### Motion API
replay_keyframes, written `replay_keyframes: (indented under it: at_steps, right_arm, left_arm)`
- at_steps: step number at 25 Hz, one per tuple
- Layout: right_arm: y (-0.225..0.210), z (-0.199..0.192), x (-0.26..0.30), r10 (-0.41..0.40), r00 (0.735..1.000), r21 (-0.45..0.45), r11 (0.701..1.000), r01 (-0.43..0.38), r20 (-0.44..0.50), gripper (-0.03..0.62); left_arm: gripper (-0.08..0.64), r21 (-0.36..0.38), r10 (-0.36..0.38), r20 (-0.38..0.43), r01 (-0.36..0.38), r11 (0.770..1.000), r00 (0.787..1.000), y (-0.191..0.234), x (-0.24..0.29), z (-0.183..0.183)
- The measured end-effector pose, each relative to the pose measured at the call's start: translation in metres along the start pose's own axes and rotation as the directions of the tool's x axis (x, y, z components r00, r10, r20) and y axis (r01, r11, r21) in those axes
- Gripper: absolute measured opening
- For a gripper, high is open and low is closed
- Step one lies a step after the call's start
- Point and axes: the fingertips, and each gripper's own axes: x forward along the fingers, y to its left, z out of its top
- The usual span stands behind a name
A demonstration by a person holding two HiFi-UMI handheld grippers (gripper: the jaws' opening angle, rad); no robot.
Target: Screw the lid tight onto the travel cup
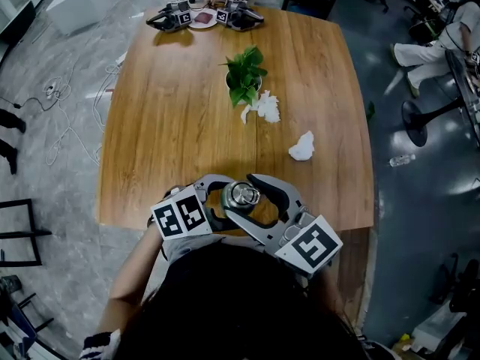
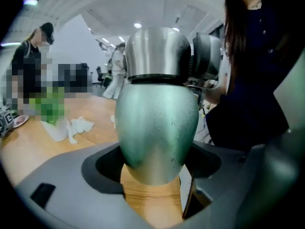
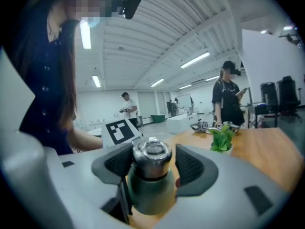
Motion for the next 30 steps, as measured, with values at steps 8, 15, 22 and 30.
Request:
replay_keyframes:
  at_steps: [8,15,22,30]
  right_arm:
    - [-0.016,0.001,0.006,-0.259,0.966,-0.128,0.957,0.259,0.018,0.272]
    - [0.000,0.004,0.000,-0.028,1.000,0.002,1.000,0.028,0.011,0.273]
    - [-0.008,0.001,0.007,-0.143,0.990,-0.113,0.983,0.143,0.009,0.272]
    - [0.004,0.005,0.002,-0.007,1.000,-0.004,1.000,0.007,0.013,0.273]
  left_arm:
    - [0.387,-0.070,0.225,-0.048,-0.228,0.971,0.973,0.027,0.003,0.000]
    - [0.387,-0.023,0.037,-0.020,-0.037,0.999,0.999,0.007,-0.004,-0.006]
    - [0.387,-0.036,0.119,-0.035,-0.120,0.992,0.992,0.015,0.001,-0.002]
    - [0.387,-0.033,-0.021,0.018,0.021,0.999,1.000,-0.001,-0.001,-0.002]
